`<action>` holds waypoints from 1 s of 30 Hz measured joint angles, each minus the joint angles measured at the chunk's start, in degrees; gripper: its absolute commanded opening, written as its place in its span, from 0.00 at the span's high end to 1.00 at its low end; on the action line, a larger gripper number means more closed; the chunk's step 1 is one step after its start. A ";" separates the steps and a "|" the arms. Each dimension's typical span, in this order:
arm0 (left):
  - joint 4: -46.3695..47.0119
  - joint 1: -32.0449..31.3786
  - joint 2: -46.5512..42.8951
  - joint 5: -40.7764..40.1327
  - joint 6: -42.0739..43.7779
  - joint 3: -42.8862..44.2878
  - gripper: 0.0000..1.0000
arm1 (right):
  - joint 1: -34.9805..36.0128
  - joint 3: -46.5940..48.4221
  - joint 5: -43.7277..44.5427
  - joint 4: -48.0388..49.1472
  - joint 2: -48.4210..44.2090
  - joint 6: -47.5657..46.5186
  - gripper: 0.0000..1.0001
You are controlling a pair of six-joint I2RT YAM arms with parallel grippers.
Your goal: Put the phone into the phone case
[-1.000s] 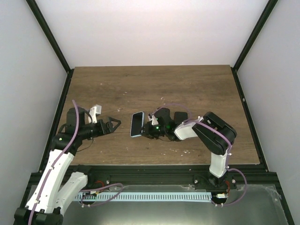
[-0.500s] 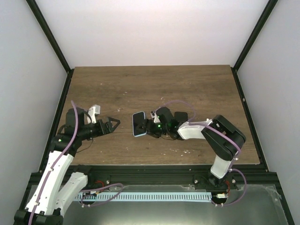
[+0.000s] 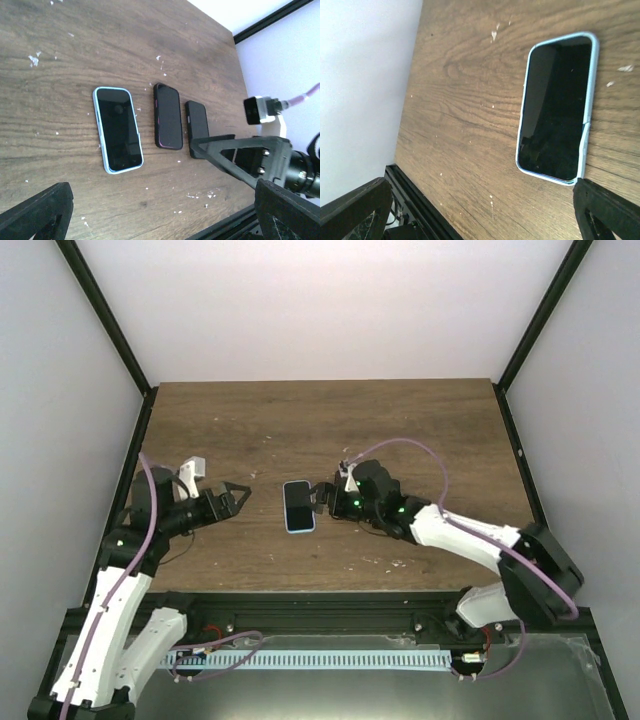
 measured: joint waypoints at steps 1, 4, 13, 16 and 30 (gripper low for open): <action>-0.02 0.00 -0.17 -0.26 0.00 0.31 0.00 | 0.00 -0.02 1.07 -1.27 -1.75 -0.59 0.00; -0.24 0.00 -0.37 -1.38 0.00 1.79 0.00 | 0.00 -0.04 4.11 -4.98 -7.15 -2.38 0.00; -0.22 0.00 -1.49 -2.36 1.07 7.85 0.00 | 0.00 3.13 15.67 -22.08 -28.13 -8.02 0.00; 0.28 0.00 -3.13 -2.16 2.08 9.31 0.00 | -0.02 7.13 19.12 -27.32 -32.02 -9.29 0.00; 4.57 0.00 -9.64 -0.13 5.33 8.85 0.00 | -0.02 12.13 23.39 -35.78 -42.75 -9.92 0.00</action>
